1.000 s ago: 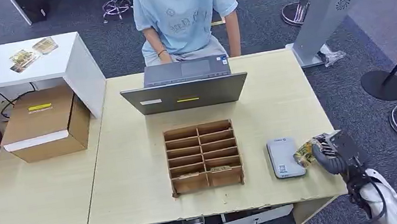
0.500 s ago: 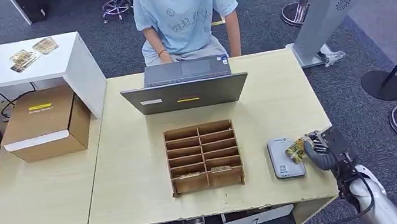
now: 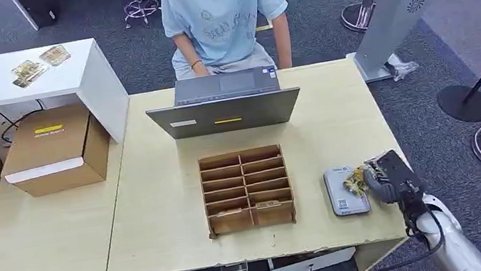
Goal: Pass the card to the sensor for recognition and then transmit it.
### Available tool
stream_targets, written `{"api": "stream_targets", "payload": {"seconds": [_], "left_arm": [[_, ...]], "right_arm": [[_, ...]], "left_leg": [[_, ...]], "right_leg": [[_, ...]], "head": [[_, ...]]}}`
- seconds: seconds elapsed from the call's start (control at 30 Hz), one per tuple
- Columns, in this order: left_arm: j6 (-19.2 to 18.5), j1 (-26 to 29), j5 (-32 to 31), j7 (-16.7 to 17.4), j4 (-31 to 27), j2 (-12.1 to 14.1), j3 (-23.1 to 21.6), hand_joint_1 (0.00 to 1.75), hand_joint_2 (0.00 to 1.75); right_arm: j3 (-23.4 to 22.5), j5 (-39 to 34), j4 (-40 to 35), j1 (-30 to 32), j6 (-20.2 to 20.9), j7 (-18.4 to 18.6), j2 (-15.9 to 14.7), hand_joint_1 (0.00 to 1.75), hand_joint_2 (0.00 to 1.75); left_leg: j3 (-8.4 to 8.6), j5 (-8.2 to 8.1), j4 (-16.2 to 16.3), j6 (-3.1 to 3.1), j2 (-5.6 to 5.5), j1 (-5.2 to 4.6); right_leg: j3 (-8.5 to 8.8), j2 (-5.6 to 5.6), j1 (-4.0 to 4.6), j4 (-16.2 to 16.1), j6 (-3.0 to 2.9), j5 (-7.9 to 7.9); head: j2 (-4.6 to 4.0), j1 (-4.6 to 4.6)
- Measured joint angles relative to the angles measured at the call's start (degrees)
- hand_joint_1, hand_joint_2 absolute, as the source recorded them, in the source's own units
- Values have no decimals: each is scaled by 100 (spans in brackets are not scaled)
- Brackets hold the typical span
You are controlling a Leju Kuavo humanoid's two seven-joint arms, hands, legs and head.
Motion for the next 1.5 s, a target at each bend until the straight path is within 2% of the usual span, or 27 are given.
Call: {"api": "stream_targets", "payload": {"seconds": [0.03,0.23,0.53,0.73,0.93,1.1,1.2,1.27,1.33,1.5], "left_arm": [[-13,-9,53,-15,0,-11,70,0,0],[-136,-25,363,-35,0,-55,428,0,0],[-258,-15,483,-61,0,-131,686,0,0],[-424,9,282,-170,0,-135,688,0,0],[-671,78,-227,-373,0,-146,496,0,0],[-881,122,-954,-676,-2,-142,47,0,0],[-977,178,-1691,-967,-2,-118,-379,0,0],[-999,243,-2721,-1270,0,-79,-937,0,0],[-1001,281,-3463,-1460,0,-37,-1596,0,0],[-881,377,-4753,-1725,0,48,-2926,0,0]], "right_arm": [[46,135,4,-10,-48,61,2,175,175],[295,603,2,-39,-173,260,55,175,175],[478,780,90,-181,-170,321,146,175,175],[507,797,160,-245,-170,317,175,175,175],[540,896,219,-327,-172,317,223,175,175],[559,891,251,-361,-221,271,249,175,175],[559,869,251,-372,-279,203,254,175,175],[557,865,253,-389,-321,137,256,175,175],[542,854,258,-407,-367,63,258,175,175],[413,762,247,-430,-511,-64,260,175,175]], "left_leg": [[1,0,0,0,0,0],[5,0,0,0,2,1],[8,0,0,0,3,1],[8,0,0,0,3,1],[7,0,0,0,2,1],[7,2,0,2,2,1],[7,2,0,2,2,1],[6,2,0,2,1,0],[5,2,0,2,0,0],[4,2,0,2,0,0]], "right_leg": [[1,-1,0,0,0,0],[5,1,0,0,0,0],[7,2,0,0,-2,1],[7,2,0,0,-2,1],[7,2,0,0,-2,1],[7,2,0,1,-2,2],[7,2,0,1,-2,2],[6,1,0,1,-2,2],[6,0,0,1,-2,2],[6,-1,0,1,-2,2]], "head": [[0,0],[0,0],[0,0],[0,0],[0,0],[0,0],[0,0],[0,0],[0,0],[0,0]]}}
